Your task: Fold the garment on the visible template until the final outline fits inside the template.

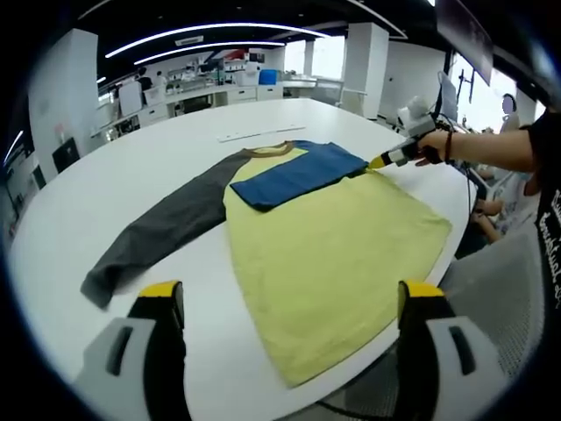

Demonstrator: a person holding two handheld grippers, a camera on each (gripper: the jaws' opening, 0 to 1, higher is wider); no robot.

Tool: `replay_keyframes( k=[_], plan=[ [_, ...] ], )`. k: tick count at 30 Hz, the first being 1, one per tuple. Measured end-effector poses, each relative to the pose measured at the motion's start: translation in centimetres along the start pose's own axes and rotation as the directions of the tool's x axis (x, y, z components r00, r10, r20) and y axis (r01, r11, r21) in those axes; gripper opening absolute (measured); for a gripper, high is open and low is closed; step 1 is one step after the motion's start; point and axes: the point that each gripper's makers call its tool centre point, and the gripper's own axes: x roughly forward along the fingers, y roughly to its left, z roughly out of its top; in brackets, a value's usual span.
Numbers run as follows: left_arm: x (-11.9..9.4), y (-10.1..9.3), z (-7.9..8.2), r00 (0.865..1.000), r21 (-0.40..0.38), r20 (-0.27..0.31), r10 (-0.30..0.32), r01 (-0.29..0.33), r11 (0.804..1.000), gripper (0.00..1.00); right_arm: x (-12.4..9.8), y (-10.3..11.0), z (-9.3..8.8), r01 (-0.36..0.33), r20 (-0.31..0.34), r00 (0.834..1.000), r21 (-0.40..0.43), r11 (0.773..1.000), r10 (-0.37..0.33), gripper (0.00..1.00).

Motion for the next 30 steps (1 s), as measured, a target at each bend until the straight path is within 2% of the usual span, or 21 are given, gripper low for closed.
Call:
replay_keyframes(
  k=[6, 9, 13, 18, 25, 30],
  plan=[
    [-0.1, 0.1, 0.0, 1.000, 0.000, 0.002, 0.002, -0.002, 1.000, 0.99, -0.4, -0.4, 0.0, 0.040, -0.008, 0.999, -0.022, 0.999, -0.040, 0.00],
    [-0.1, 0.3, -0.2, 1.000, -0.002, 0.001, 0.004, -0.004, 1.000, 0.99, 0.2, -1.8, 0.1, 0.055, -0.016, 0.998, -0.024, 0.998, -0.055, 0.00],
    [-0.2, 0.3, -0.3, 1.000, -0.003, -0.002, 0.006, -0.006, 1.000, 0.99, -0.4, -1.8, -0.1, 0.071, -0.022, 0.997, -0.031, 0.997, -0.071, 0.00],
    [-0.1, 0.3, -0.3, 1.000, -0.009, -0.003, 0.008, -0.008, 1.000, 0.99, -0.6, -2.0, -0.2, 0.068, -0.030, 0.997, -0.035, 0.997, -0.069, 0.00],
    [-0.2, 0.8, -0.2, 1.000, -0.015, 0.001, 0.017, -0.017, 1.000, 0.99, -0.3, -3.7, -0.2, 0.083, -0.042, 0.996, -0.051, 0.995, -0.085, 0.00],
    [-0.2, 1.4, -0.2, 1.000, -0.021, 0.001, 0.028, -0.028, 0.999, 0.99, -0.8, -3.7, -0.5, 0.088, -0.047, 0.995, -0.052, 0.995, -0.090, 0.00]
  ],
)
